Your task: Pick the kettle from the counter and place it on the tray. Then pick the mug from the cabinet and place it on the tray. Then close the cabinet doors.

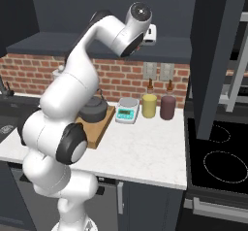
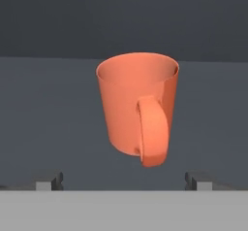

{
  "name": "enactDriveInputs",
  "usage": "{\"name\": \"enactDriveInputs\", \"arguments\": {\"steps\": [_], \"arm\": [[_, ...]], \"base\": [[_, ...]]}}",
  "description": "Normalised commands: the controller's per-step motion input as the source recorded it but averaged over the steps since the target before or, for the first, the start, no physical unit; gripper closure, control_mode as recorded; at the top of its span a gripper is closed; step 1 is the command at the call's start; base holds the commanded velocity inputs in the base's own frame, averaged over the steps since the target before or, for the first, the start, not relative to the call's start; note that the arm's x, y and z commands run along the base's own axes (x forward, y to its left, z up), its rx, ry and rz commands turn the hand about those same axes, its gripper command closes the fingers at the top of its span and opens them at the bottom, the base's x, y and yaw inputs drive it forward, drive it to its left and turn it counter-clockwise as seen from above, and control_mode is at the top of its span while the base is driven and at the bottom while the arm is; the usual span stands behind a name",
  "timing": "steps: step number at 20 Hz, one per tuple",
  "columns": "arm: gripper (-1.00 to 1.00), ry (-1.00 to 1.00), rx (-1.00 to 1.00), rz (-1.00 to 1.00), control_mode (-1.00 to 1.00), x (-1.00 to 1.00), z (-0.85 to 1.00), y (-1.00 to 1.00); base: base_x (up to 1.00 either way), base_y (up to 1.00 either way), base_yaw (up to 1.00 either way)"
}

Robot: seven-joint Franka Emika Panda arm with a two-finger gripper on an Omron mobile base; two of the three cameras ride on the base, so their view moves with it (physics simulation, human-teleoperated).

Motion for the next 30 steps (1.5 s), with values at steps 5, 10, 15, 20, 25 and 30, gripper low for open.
{"name": "enactDriveInputs", "arguments": {"steps": [5,10,15,20,25,30], "arm": [[-1.0,0.0,0.0,0.0,-1.0,0.09,-0.02,0.0],[-1.0,0.0,0.0,0.0,-1.0,0.13,-0.04,-0.01],[-1.0,0.0,0.0,0.0,-1.0,0.19,-0.08,-0.02],[-1.0,0.0,0.0,0.0,-1.0,0.13,-0.03,-0.03],[-1.0,0.0,0.0,0.01,-1.0,0.09,0.0,-0.04],[-1.0,0.0,0.0,0.01,-1.0,0.11,-0.01,-0.01]], "base": [[0.0,0.0,0.0],[0.0,0.0,0.0],[0.0,0.0,0.0],[0.0,0.0,0.0],[0.0,0.0,0.0],[0.0,0.0,0.0]]}}
